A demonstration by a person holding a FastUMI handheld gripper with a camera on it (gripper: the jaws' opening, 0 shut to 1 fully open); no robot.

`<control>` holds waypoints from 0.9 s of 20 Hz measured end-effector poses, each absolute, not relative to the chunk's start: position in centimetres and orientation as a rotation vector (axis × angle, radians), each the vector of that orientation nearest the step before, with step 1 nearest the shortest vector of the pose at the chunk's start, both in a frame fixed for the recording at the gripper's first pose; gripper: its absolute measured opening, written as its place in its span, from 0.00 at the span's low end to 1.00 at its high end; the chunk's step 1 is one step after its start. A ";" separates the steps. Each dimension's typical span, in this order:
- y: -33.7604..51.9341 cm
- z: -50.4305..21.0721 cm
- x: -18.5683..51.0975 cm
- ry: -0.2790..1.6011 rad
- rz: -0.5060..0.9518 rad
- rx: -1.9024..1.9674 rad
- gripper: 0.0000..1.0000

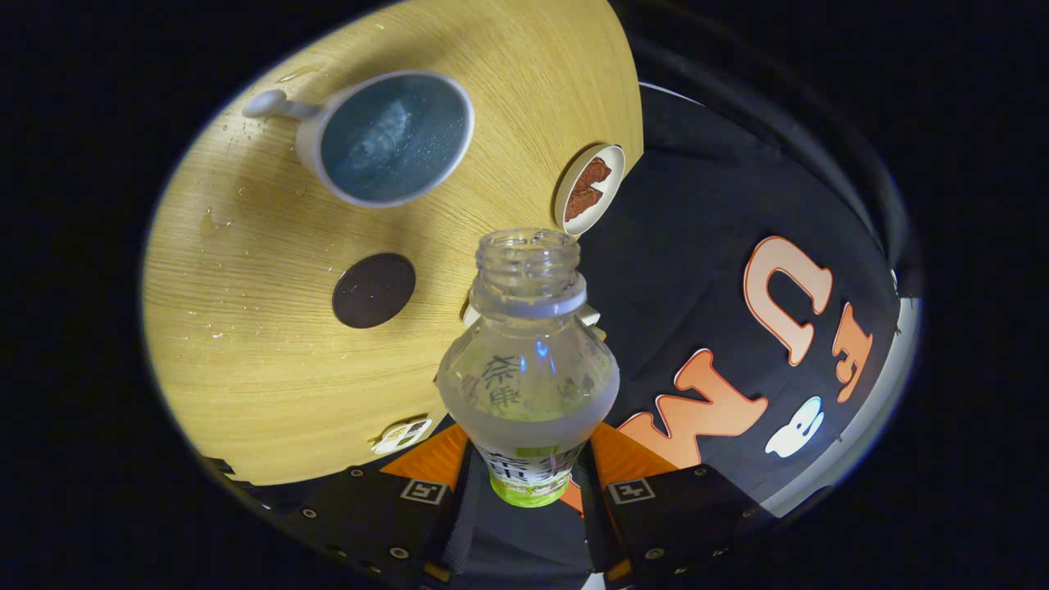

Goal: Take the bottle from table, then pour the juice into the cup, finally place the bottle on the coaster

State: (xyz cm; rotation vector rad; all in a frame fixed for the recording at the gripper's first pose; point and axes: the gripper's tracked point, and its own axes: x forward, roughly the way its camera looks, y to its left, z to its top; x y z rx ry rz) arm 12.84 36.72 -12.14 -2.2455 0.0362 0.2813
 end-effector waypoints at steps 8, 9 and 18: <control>33.9 -13.9 10.8 0.236 0.292 -1.743 0.57; 33.8 -13.9 10.6 0.254 0.290 -1.666 0.57; 32.9 -14.5 11.1 0.388 0.311 -0.850 0.57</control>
